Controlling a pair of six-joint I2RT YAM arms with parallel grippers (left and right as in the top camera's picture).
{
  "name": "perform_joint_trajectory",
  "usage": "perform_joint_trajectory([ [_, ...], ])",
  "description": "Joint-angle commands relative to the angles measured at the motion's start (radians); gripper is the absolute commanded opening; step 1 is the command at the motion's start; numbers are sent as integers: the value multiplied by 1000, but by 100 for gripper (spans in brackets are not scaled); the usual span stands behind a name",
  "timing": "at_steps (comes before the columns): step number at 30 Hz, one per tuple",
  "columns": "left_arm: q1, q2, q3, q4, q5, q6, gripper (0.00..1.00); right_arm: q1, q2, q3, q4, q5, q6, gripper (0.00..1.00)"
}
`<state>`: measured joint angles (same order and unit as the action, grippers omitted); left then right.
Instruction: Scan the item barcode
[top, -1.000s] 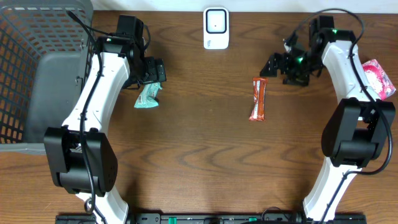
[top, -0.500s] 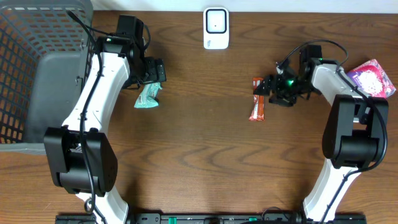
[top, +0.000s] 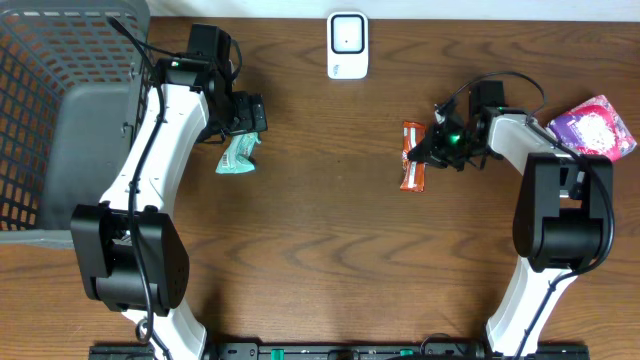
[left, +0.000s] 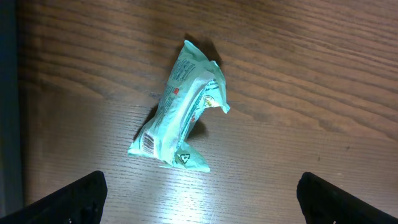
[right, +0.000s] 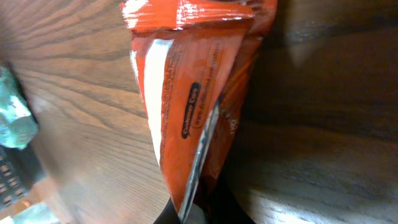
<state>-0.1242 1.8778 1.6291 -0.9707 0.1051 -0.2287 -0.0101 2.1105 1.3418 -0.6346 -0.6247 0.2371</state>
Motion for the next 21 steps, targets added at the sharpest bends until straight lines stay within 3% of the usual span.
perform_joint_trajectory([
  [1, 3, 7, -4, -5, -10, 6, 98, 31, -11, 66, -60, 217, -23, 1],
  [10, 3, 7, -4, -5, -10, 7, 98, 236, -57, 342, -290, 867, -33, 1],
  [21, 3, 7, -4, -5, -10, 6, 98, 547, -37, 294, -243, 1622, 13, 1],
])
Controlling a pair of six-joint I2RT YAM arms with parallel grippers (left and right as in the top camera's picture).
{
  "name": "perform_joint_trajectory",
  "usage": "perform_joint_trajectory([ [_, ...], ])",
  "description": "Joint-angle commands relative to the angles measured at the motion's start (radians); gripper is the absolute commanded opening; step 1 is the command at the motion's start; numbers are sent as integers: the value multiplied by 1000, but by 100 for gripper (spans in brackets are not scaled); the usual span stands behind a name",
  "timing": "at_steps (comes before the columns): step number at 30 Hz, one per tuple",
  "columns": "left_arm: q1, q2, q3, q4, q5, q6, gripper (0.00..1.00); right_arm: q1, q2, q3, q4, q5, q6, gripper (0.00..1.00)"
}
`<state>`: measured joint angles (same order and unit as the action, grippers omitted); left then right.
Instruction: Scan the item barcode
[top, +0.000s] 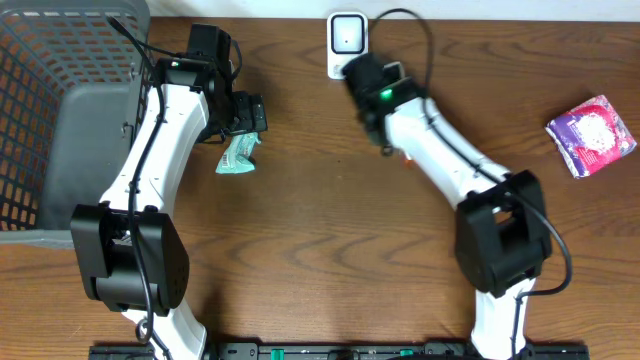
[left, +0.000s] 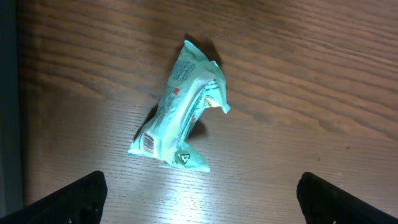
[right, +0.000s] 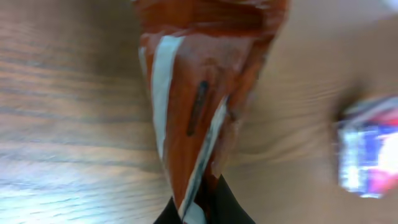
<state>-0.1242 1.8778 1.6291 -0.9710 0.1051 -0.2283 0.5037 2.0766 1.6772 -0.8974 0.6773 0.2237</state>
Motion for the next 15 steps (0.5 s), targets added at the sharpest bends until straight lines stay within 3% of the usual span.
perform_joint_trajectory([
  [1, 3, 7, -4, -5, -10, 6, 98, 42, -1, -55, 28, 320, 27, 1],
  [6, 3, 7, -4, -5, -10, 6, 98, 89, 9, -128, 40, 249, 59, 2],
  [15, 3, 7, -4, -5, -10, 6, 98, 186, 18, -202, 87, 221, 92, 13],
])
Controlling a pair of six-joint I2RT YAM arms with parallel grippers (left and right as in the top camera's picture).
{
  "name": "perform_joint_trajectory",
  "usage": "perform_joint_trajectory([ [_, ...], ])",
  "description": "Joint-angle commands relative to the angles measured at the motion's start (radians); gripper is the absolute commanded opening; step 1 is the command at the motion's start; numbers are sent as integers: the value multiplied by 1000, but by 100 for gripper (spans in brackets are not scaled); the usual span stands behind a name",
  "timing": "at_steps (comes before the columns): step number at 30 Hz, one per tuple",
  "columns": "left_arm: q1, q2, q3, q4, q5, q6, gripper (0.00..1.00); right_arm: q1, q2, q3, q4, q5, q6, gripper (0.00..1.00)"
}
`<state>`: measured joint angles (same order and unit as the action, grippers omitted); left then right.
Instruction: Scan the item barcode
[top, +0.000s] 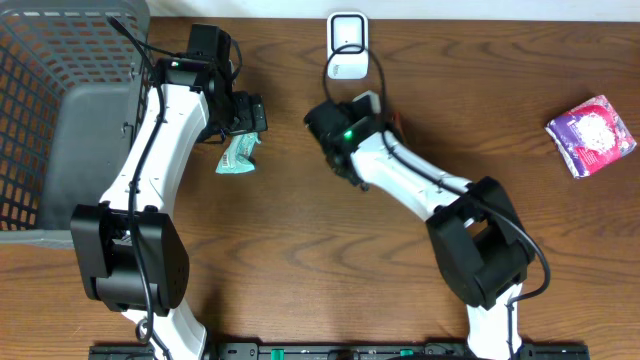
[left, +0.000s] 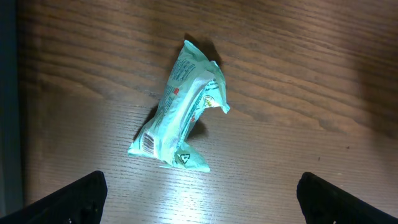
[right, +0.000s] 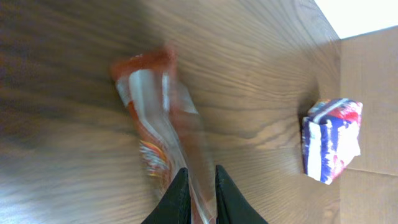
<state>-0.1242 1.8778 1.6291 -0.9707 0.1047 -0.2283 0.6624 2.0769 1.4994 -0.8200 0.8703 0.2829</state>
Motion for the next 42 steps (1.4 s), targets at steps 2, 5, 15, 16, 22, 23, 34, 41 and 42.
perform_joint_trajectory([
  [2, 3, 7, -4, -5, -9, 6, 98, 38, 27, -27, 13, 29, 36, 21],
  [5, 3, 7, -4, -5, -9, 6, 98, 51, 35, -27, 12, 27, 40, 39],
  [15, 3, 7, -4, -5, -9, 6, 98, -9, 14, 46, 22, -206, -192, 58],
  [16, 3, 7, -4, -5, -9, 6, 98, -21, 16, 42, 17, -219, -203, 58],
  [22, 3, 7, -4, -5, -9, 6, 98, -89, 18, -6, 14, -257, -203, 59],
  [23, 3, 7, -4, -5, -9, 6, 98, -97, 18, -17, 15, -255, -203, 59],
  [34, 3, 7, -4, -5, -9, 6, 98, -137, 18, -169, 98, -287, -202, 62],
  [41, 3, 7, -4, -5, -9, 6, 98, -166, 18, -253, 162, -328, -203, 60],
  [42, 3, 7, -4, -5, -9, 6, 98, -174, 18, -266, 171, -328, -203, 59],
])
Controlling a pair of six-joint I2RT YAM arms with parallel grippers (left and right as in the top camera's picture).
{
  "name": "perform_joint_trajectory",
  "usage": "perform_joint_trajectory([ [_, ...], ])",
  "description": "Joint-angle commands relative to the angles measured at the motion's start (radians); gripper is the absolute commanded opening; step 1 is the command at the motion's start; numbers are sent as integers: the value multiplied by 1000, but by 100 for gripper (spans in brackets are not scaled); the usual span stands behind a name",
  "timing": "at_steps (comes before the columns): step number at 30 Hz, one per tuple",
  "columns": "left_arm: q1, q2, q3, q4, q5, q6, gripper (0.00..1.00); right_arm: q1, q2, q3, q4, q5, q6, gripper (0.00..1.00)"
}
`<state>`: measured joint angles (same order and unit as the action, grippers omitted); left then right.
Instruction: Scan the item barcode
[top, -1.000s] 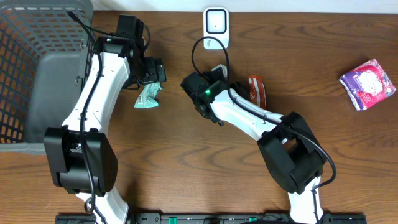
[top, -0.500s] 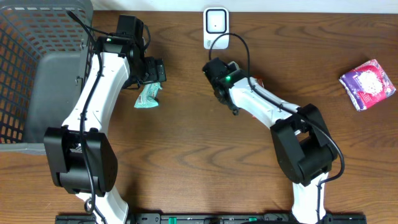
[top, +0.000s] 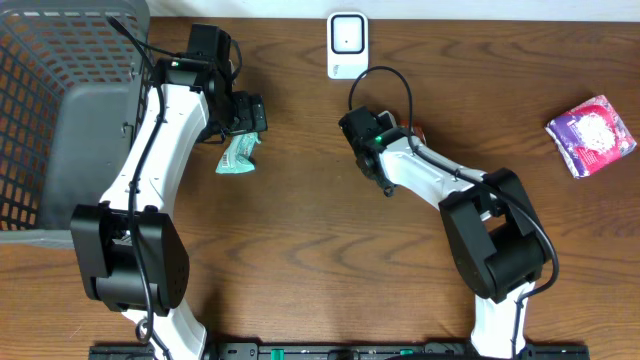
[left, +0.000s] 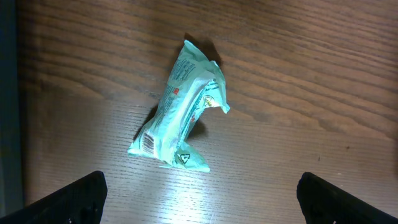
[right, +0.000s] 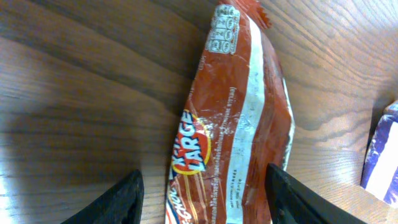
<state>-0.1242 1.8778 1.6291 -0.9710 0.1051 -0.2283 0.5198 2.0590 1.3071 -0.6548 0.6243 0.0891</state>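
An orange snack packet (right: 239, 124) lies flat on the wooden table, lengthwise between the fingers of my right gripper (right: 204, 177), which is open around it. From overhead only an orange sliver of the packet (top: 414, 130) shows beside the right wrist. The white barcode scanner (top: 347, 45) stands at the table's far edge, above and left of the packet. A green packet (left: 183, 112) with a barcode at its lower end lies on the table, just beyond my left gripper (left: 200, 180), which is open and empty.
A grey mesh basket (top: 60, 110) fills the table's left side. A purple packet (top: 592, 135) lies at the far right, its edge also showing as the purple packet (right: 385, 155) in the right wrist view.
My right gripper was shut on the orange packet below the scanner. Now it is open and the packet lies flat on the table, a little further right. The left arm has not moved.
My right gripper was shut on the orange packet at the table's right centre. Then it held the packet close to the scanner, then just below and left of it. Now the packet rests on the table, released. The left gripper stayed open over the green packet throughout.
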Motion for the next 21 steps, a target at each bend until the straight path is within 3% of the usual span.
perform_joint_trajectory([
  [1, 3, 7, -4, -5, -10, 6, 98, -38, 36, -84, 14, -83, -8, 59],
  [9, 3, 7, -4, -5, -10, 6, 98, -98, 36, -126, 54, -225, -9, 46],
  [13, 3, 7, -4, -5, -10, 6, 98, -112, 36, -138, 77, -256, -8, 26],
  [18, 3, 7, -4, -5, -10, 6, 98, -125, 51, -156, 103, -297, -9, 21],
  [21, 3, 7, -4, -5, -10, 6, 98, -141, 69, -156, 108, -353, -9, 6],
])
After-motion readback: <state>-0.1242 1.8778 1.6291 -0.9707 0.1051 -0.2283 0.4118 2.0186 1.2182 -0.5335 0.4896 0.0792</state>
